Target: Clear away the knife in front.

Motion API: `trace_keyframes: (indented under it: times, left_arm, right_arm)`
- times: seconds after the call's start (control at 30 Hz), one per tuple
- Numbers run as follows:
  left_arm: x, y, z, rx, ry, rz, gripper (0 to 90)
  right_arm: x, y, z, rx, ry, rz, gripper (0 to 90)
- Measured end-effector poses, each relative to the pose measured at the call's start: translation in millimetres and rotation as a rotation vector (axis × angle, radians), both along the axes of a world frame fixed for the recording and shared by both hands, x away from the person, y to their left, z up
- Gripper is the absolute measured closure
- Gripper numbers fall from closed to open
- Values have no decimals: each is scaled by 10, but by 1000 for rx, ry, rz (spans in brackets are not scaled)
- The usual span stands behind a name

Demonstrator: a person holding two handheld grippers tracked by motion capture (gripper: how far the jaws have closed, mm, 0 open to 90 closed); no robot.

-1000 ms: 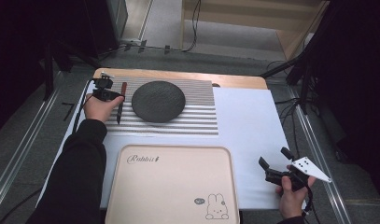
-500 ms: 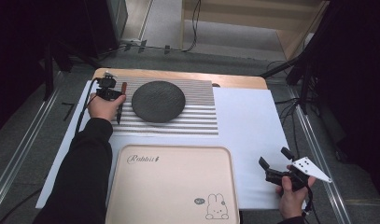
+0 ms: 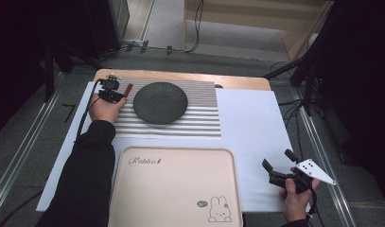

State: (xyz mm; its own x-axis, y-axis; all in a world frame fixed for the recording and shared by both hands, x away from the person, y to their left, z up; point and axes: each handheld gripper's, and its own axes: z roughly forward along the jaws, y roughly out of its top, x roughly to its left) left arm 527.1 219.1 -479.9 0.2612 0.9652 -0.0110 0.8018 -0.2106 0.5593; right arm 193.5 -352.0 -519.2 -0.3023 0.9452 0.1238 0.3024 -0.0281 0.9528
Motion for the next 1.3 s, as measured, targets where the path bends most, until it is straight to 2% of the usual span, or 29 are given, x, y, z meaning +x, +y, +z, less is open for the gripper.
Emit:
trace_keyframes:
  times: [0.17,0.5,0.6,0.73,0.97,1.13,1.17,1.3]
  left_arm:
    - [-13,5,12,7,4,-2,774]
    - [-84,59,116,-28,-7,2,774]
    - [-114,78,146,-26,-10,-9,774]
    - [-168,115,185,-44,-16,-6,774]
    - [-303,131,256,-67,-31,-32,774]
    - [-406,143,281,-98,-31,-40,774]
    - [-442,143,290,-115,-35,-41,774]
    - [-493,129,306,-103,-41,-70,774]
  right_arm:
    - [1,-3,0,0,0,-2,0]
    - [0,-1,1,0,1,0,0]
    - [0,0,1,2,0,0,0]
    - [0,1,1,-1,1,0,0]
    - [-1,6,2,-1,2,1,0]
    - [2,12,2,-7,3,1,0]
    - [2,14,2,-8,4,0,0]
    - [2,16,2,-12,3,2,0]
